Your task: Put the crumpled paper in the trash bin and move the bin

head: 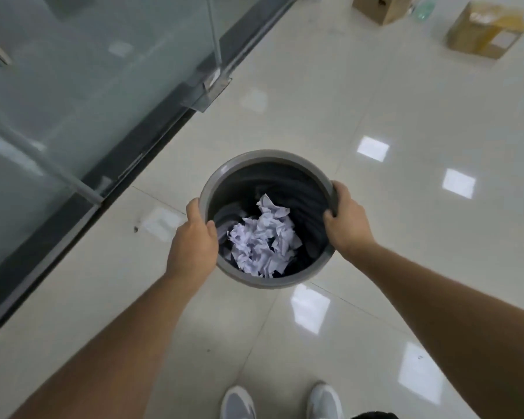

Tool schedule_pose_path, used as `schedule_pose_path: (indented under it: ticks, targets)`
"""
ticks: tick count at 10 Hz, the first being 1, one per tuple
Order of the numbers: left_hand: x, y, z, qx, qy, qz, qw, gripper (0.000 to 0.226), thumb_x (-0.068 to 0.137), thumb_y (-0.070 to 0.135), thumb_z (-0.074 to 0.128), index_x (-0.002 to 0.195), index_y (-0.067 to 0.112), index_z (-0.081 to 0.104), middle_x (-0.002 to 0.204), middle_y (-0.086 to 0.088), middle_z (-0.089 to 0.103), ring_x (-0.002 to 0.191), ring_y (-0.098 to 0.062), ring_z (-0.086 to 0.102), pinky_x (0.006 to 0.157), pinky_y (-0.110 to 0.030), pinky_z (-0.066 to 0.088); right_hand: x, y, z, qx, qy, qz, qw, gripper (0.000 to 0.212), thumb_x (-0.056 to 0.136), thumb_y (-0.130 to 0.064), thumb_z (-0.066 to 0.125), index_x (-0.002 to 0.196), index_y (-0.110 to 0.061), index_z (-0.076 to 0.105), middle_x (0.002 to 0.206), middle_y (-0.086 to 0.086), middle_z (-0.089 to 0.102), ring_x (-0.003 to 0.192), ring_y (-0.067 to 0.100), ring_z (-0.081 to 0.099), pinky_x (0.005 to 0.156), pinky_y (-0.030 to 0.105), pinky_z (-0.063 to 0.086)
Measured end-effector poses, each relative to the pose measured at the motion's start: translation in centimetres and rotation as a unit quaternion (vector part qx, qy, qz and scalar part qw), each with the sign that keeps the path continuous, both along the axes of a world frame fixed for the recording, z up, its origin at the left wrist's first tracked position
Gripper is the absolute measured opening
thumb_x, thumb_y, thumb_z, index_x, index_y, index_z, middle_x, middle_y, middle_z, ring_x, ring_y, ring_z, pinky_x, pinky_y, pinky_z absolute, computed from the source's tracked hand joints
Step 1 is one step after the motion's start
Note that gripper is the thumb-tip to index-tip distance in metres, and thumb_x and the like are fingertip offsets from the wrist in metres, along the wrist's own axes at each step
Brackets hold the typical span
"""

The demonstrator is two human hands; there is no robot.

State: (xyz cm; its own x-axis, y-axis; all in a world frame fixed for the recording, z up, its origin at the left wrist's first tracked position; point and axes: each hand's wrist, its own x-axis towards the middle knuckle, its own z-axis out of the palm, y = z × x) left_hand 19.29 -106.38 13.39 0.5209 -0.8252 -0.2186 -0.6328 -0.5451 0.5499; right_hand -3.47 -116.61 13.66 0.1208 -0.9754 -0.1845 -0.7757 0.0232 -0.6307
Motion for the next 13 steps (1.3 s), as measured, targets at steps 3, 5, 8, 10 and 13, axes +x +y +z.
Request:
schedule_pose_path:
  ticks: [3,5,8,10,13]
  targets:
    - [-0.9,1.1,-19.9,0.034,0.002,-0.012,0.999,0.041,0.102,0.023,0.041,0.142,0.018,0.030,0.083,-0.016,0.065,0.063,-0.037,0.065,0.063,-0.050,0.060,-1.6,2.1,-20.8,0.039,0.005,-0.007,0.999,0.049,0.087,-0.007,0.044,0.135,-0.017,0.037,0.108,0.015,0.065,0.083,0.026,0.054,0.075,0.035,0.046]
    - [-1.3,1.0,-24.3,0.037,0.005,-0.011,0.999,0.044,0.103,0.021,0.041,0.145,0.014,0.029,0.081,-0.013,0.062,0.070,-0.034,0.061,0.063,-0.041,0.048,-1.9,2.1,-24.7,0.035,-0.001,-0.008,0.999,0.048,0.087,-0.007,0.042,0.134,-0.018,0.036,0.104,0.013,0.065,0.083,0.028,0.057,0.075,0.038,0.049]
    - [-1.4,0.6,-25.0,0.049,-0.003,-0.004,0.999,0.049,0.104,0.021,0.041,0.149,0.011,0.026,0.083,-0.013,0.061,0.069,-0.028,0.055,0.064,-0.039,0.043,-1.5,1.4,-25.9,0.034,0.016,-0.003,0.999,0.049,0.087,-0.013,0.043,0.135,-0.021,0.032,0.107,0.013,0.063,0.085,0.031,0.057,0.074,0.038,0.048]
    - [-0.1,2.2,-18.1,0.131,-0.057,-0.051,0.988,0.066,0.100,0.040,0.045,0.152,0.012,0.016,0.119,-0.022,0.062,0.098,-0.039,0.067,0.072,-0.042,0.051,-1.2,2.4,-18.3,0.094,0.177,0.010,0.980,0.055,0.094,-0.031,0.044,0.142,-0.009,0.025,0.127,0.017,0.046,0.113,0.035,0.049,0.087,0.046,0.047]
    - [0.1,1.0,10.0,0.120,0.044,-0.007,0.992,0.054,0.100,0.034,0.044,0.147,0.009,0.031,0.134,-0.019,0.060,0.115,-0.036,0.061,0.091,-0.043,0.050,0.2,2.7,9.8,0.082,0.072,-0.007,0.994,0.044,0.095,-0.026,0.045,0.136,-0.010,0.042,0.135,0.010,0.046,0.121,0.026,0.049,0.099,0.037,0.044]
